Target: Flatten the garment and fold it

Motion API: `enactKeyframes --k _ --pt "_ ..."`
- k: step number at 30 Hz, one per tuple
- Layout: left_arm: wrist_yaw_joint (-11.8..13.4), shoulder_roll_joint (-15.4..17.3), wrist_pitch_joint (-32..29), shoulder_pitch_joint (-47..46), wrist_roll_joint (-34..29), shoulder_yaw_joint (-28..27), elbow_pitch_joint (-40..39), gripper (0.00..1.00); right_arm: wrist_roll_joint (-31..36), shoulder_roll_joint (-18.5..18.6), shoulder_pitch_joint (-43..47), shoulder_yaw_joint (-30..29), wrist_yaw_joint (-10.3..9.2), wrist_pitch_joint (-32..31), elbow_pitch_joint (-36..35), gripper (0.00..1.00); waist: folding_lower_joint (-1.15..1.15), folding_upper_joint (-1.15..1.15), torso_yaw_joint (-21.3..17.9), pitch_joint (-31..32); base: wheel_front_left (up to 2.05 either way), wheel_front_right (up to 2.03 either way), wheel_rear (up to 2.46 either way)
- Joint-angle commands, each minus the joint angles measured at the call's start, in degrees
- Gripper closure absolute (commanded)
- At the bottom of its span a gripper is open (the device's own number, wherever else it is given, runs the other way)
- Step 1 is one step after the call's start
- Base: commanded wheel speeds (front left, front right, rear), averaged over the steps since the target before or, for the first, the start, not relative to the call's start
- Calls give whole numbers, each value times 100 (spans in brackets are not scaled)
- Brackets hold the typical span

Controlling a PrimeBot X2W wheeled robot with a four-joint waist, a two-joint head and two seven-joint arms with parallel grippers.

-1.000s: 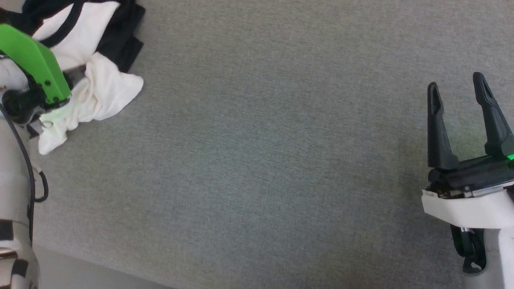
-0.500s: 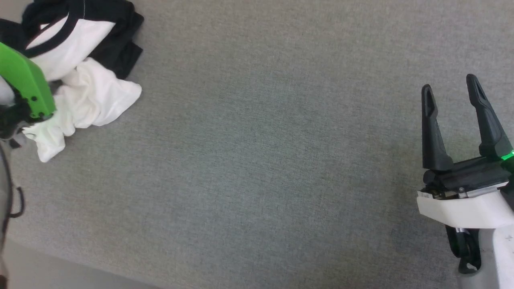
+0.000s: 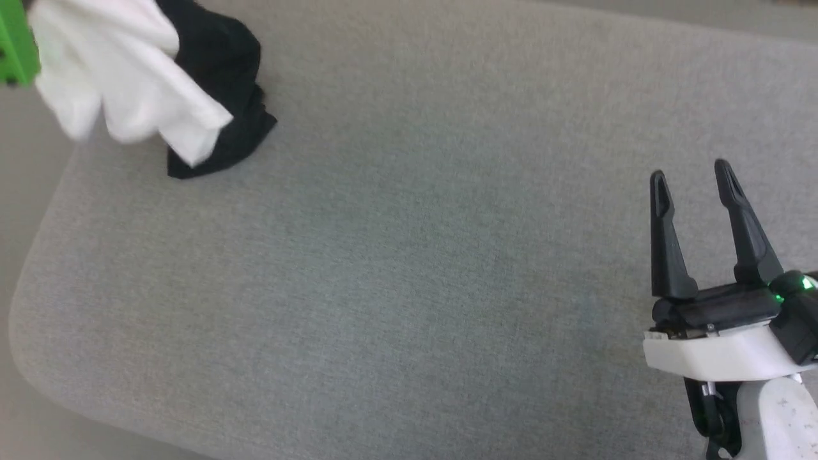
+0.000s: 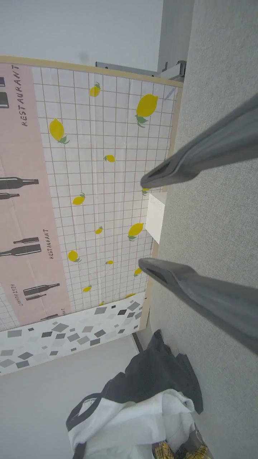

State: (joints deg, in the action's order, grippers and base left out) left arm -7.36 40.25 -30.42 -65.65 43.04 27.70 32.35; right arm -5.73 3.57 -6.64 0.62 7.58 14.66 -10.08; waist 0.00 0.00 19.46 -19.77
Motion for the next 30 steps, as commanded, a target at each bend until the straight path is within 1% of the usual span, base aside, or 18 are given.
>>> enactKeyframes --k 1,4,9,14,19,24,27,30 --pt "-13 47 74 -268 34 125 -206 100 -67 -26 82 -38 -9 34 16 0 0 0 10 412 0 0 0" --pt "-13 39 77 -596 39 439 -639 100 -103 -54 172 -75 -9 34 37 0 0 0 -77 598 0 0 0" --pt "-13 -135 42 -1117 145 973 -1319 100 -335 -66 292 -100 -9 34 68 0 0 0 -391 849 0 0 0" --pt "-13 -381 61 -1528 287 1420 -1749 100 -515 -67 339 -85 -9 34 101 0 0 0 -899 998 0 0 0" --pt "-13 -721 193 -1846 505 1765 -2016 100 -637 -68 388 -123 -9 34 126 0 0 0 -1530 1072 0 0 0" --pt "-13 -1086 429 -1900 707 2097 -2117 100 -696 -68 465 -189 -9 34 140 0 0 0 -2009 1079 0 0 0" --pt "-13 -1195 548 -1727 768 2367 -2158 100 -730 -68 489 -253 -9 34 129 0 0 0 -2173 1039 0 0 0" --pt "-13 -1242 658 -1300 792 2790 -2195 100 -730 -68 498 -285 -9 34 108 0 0 0 -2237 973 0 0 0"
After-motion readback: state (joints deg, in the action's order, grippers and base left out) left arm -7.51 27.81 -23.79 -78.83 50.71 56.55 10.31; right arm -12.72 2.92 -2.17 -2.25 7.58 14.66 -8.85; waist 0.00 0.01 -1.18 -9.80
